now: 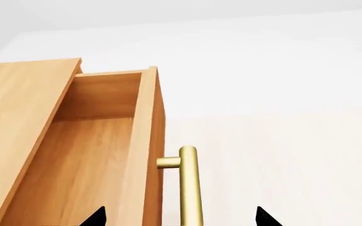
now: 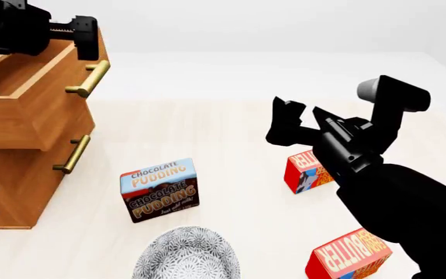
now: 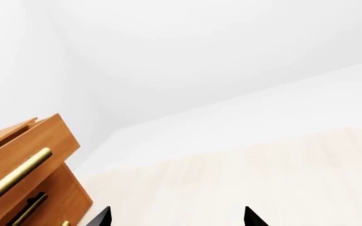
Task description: Put the butter at the front in the top drawer of the cabinet and close it.
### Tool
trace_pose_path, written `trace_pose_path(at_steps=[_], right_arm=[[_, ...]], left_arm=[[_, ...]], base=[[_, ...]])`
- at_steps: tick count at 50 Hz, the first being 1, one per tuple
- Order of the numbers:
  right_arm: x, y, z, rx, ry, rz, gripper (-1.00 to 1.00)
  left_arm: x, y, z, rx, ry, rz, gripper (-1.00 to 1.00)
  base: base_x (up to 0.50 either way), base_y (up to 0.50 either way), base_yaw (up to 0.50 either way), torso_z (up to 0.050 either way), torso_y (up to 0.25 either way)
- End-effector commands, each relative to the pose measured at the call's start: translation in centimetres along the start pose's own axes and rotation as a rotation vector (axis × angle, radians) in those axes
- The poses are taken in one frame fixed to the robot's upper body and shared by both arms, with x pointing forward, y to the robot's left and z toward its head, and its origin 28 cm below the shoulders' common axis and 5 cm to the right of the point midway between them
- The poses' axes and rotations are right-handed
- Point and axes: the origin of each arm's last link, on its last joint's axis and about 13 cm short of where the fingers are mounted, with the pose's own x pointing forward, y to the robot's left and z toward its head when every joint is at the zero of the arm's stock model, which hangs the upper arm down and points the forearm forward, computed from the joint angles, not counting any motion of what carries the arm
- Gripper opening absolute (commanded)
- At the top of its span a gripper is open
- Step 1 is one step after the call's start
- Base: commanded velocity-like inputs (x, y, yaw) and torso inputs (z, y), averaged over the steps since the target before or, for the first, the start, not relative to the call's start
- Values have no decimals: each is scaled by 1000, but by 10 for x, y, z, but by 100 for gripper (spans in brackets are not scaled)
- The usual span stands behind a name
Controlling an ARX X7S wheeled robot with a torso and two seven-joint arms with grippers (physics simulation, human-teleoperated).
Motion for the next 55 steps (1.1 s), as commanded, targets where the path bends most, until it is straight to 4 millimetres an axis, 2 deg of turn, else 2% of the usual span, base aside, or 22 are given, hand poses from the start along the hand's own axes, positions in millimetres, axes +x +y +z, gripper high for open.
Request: trace_pose_path(at_steps=[1, 55], right_arm=[[2, 0, -2, 1, 6, -5, 100], [8, 3, -5, 0, 28, 1, 100]], left_arm=[[7, 7, -4, -19, 19, 5, 100], [24, 11, -27, -69, 75, -24, 100]], base=[[0, 0, 0, 0, 0], [0, 0, 0, 0, 0]])
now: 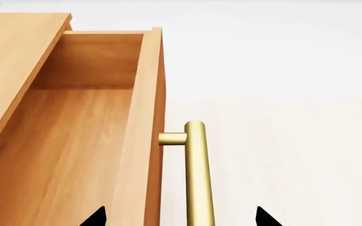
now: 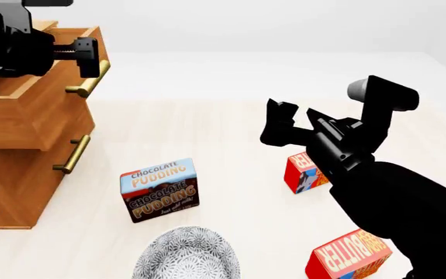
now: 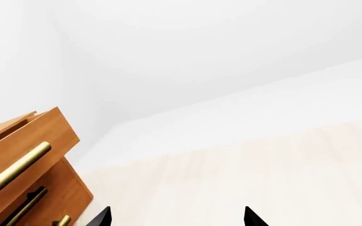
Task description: Put the butter at the front in the top drawer of the cabinet and close it.
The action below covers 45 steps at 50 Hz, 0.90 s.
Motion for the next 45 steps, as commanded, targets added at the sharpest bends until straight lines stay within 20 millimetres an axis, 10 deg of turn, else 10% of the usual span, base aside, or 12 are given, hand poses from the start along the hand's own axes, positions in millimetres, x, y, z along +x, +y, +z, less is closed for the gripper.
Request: trace_pose_path(at_steps=[1, 45], right_arm=[[1, 0, -2, 4, 4, -1, 100], [2, -6, -3, 32, 1, -32, 100]], left_arm=[[4, 1, -5, -7, 11, -4, 100], [1, -15, -1, 44, -13, -90, 100]], base=[[0, 0, 0, 0, 0], [0, 0, 0, 0, 0]])
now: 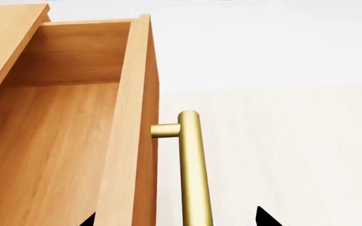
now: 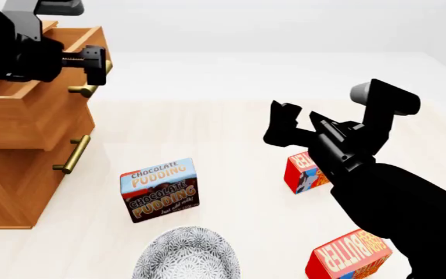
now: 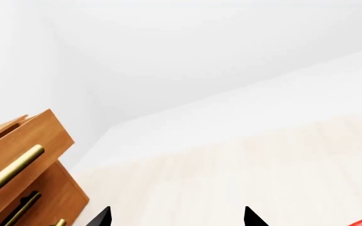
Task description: Put the butter at the front in the top drawer of the cabinet and close it.
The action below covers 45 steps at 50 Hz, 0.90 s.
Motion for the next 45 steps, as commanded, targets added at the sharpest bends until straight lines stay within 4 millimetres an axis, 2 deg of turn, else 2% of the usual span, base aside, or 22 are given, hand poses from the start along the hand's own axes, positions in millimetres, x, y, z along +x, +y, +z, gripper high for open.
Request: trace_pose_path(at_steps=[1, 15, 29, 45], right_arm=[[0, -1, 0, 7, -1, -10, 100], [0, -1, 2, 4, -4, -19, 100], [-5, -1, 8, 11, -38, -46, 100], [-7, 0, 12, 6, -53, -49, 100]], left_arm=[[-5, -10, 5, 6, -36, -73, 100], [-3, -21, 6, 15, -49, -126, 100], [10, -36, -3, 4, -49, -231, 100], [10, -51, -7, 21, -61, -308, 100]], base=[[0, 0, 0, 0, 0], [0, 0, 0, 0, 1], [0, 0, 0, 0, 0], [0, 0, 0, 0, 0]])
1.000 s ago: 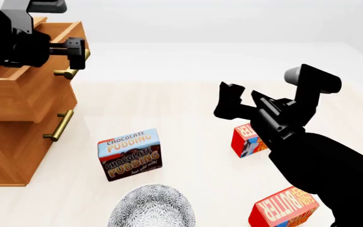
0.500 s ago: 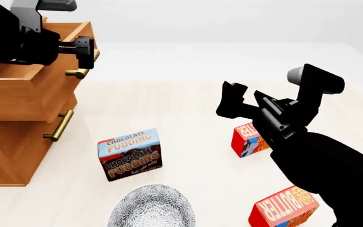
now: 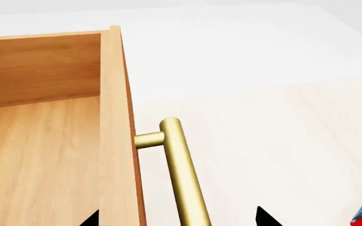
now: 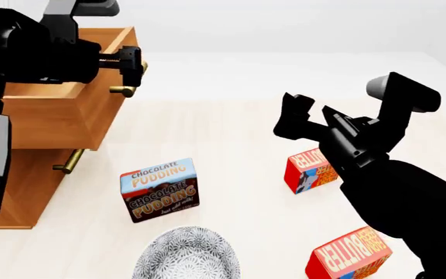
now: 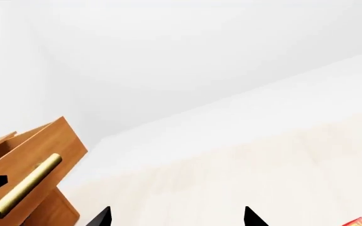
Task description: Put the butter at the front in the top drawer of the cabinet and close it.
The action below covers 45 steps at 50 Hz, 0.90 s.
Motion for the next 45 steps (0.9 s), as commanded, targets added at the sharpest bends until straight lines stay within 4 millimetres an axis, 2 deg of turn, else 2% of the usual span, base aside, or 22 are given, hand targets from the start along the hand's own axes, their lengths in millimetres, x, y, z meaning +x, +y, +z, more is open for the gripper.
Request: trace_pose_path(at_steps=[1, 30, 45], right_arm=[[-1, 1, 2, -2, -9, -4, 100], [1, -2, -2, 5, 4, -1, 100], [-1, -3, -1, 6, 4, 1, 100]], left_arm=[[3, -16, -3, -5, -14, -111, 100], [-6, -34, 4, 71, -52, -188, 100], [-13, -35, 7, 78, -84, -204, 100]], base=[[0, 0, 0, 0, 0], [0, 0, 0, 0, 0], [0, 0, 0, 0, 1]])
